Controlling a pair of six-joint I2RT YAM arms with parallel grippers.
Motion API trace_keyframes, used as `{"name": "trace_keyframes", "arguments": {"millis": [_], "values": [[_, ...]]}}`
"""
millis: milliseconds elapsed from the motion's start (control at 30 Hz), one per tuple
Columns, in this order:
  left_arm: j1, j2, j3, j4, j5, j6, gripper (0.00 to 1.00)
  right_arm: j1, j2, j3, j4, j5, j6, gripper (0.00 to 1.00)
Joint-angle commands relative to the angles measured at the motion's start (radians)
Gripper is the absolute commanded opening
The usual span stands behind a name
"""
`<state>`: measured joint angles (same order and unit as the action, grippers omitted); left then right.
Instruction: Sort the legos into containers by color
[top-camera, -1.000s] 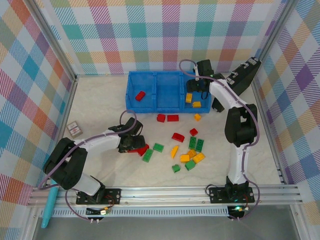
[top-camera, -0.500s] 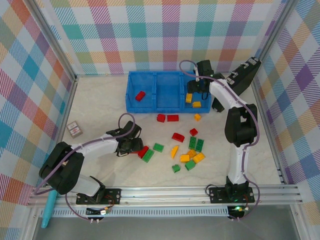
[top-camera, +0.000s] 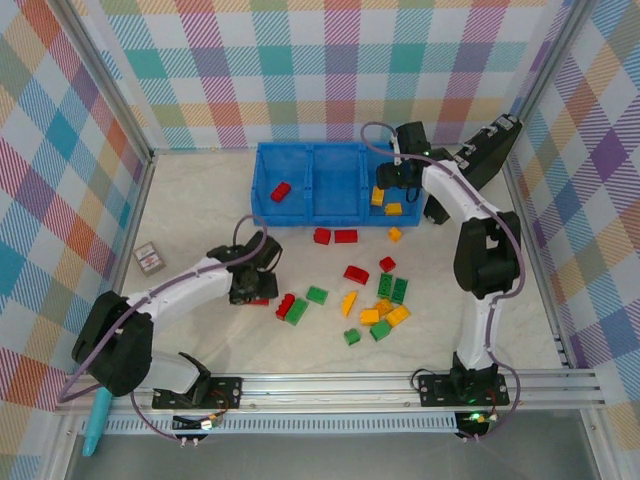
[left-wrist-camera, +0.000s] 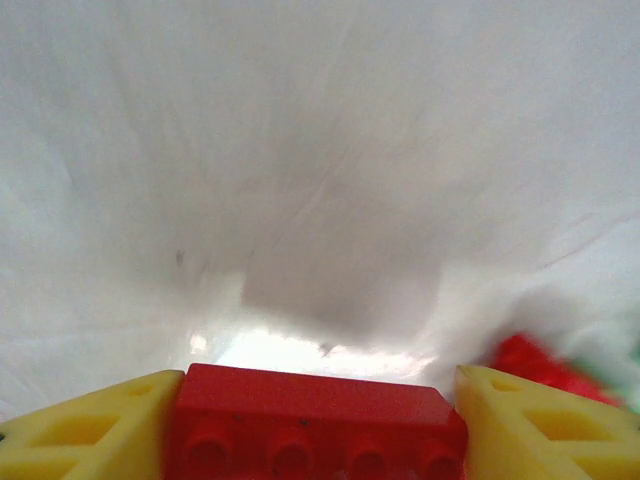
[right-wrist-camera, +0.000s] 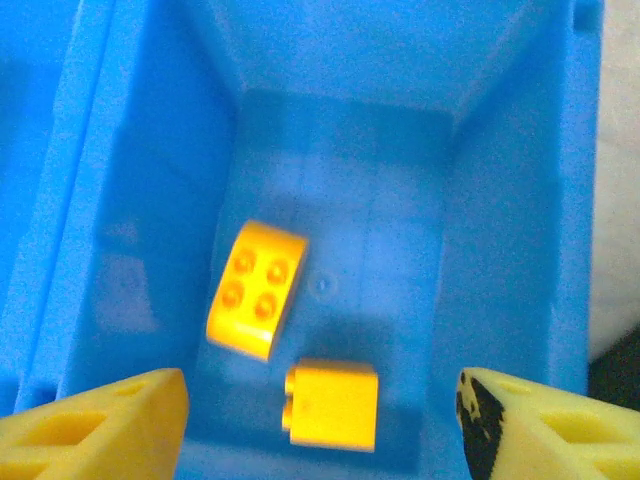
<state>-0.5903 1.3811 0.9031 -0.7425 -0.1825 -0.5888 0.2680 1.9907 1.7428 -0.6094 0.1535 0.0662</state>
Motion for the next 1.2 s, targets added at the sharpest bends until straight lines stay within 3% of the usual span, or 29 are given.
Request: {"name": "trace_keyframes", "arguments": {"millis": [0, 300, 567, 967, 1167], "values": [[0.023, 0.018, 0.148, -0.082, -0.089, 0.114, 0.65, 0.009, -0.143, -0.09, 0.0, -0.034, 0.022, 0.72], [0.136, 0.196, 0.478, 0.055, -0.082, 0.314, 0.65, 0.069, -0.439, -0.479, -0.041, -0.101, 0.205, 0.73], [0.198, 0.429, 0.708, 0.211, -0.047, 0.379, 0.65, 0.153, -0.622, -0.808, -0.007, -0.143, 0.427, 0.71], [0.238, 0.781, 0.985, 0.309, -0.046, 0.424, 0.65, 0.181, -0.668, -0.917, 0.009, -0.115, 0.512, 0.71], [0.257, 0.87, 1.069, 0.302, -0.04, 0.445, 0.65, 0.182, -0.673, -0.949, 0.011, -0.106, 0.533, 0.7]]}}
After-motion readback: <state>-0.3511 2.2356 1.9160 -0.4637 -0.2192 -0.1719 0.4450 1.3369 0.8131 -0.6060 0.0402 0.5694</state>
